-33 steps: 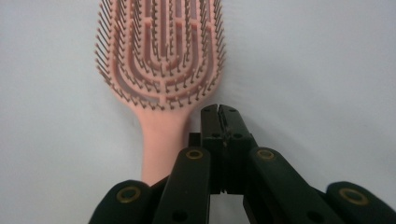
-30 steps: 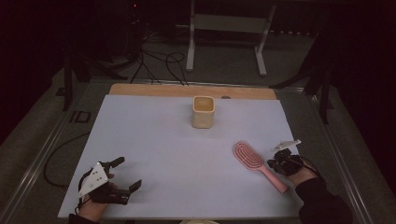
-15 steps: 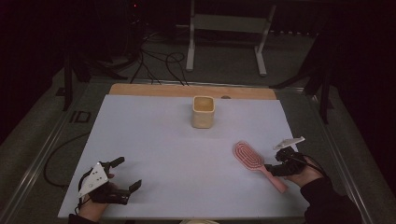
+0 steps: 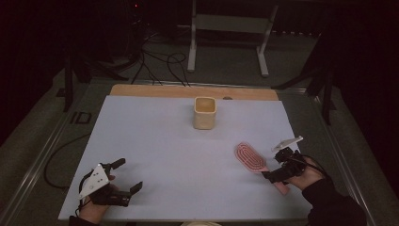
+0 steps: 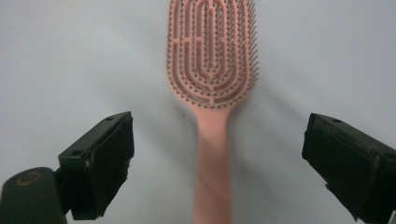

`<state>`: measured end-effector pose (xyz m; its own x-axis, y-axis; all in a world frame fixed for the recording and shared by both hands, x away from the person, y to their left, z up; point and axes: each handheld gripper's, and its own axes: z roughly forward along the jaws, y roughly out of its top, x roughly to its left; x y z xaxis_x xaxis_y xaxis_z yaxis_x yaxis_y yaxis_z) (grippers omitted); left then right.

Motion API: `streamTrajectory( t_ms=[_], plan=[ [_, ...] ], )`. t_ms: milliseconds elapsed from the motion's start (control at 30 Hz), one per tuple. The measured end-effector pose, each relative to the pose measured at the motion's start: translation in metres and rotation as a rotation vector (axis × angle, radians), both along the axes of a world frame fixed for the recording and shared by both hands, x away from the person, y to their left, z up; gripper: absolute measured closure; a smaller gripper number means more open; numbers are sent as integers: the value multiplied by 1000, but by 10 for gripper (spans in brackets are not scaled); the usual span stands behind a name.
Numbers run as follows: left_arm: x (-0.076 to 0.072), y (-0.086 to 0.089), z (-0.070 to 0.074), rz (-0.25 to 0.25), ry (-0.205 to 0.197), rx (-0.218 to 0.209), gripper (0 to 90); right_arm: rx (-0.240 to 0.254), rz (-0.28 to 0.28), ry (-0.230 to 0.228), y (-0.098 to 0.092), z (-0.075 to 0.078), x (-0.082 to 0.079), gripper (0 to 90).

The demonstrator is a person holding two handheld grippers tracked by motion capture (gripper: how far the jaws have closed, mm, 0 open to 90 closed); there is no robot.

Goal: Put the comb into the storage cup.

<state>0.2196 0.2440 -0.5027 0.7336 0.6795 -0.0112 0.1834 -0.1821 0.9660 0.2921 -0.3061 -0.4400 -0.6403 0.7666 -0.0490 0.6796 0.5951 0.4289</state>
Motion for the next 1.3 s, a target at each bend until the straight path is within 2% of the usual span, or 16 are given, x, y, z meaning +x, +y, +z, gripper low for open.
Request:
streamTrajectory(
  t_ms=[100, 400, 500, 600, 800, 867, 1033, 1300],
  plan=[
    [0, 0, 0, -1, 0, 2, 2, 10, -8, 20, 1, 1, 1, 93],
    [0, -1, 0, 0, 3, 1, 2, -2, -3, 61, 4, -2, 5, 93],
    [0, -1, 0, 0, 1, 1, 2, -10, -1, 96, 4, -7, 7, 92],
    [0, 0, 0, 1, 0, 1, 2, -21, -10, 111, 4, -10, 8, 92],
    [0, -1, 0, -1, 3, 0, 2, -1, -14, 159, 4, -15, 11, 130],
    [0, 0, 0, -3, 4, -1, 2, -22, -16, 164, 5, -18, 12, 138],
    [0, 0, 0, -2, 4, -1, 2, -56, -38, 164, 8, -22, 15, 224],
    [0, 0, 0, -3, 6, -8, 2, -96, -34, 183, 12, -27, 20, 362]
  ],
)
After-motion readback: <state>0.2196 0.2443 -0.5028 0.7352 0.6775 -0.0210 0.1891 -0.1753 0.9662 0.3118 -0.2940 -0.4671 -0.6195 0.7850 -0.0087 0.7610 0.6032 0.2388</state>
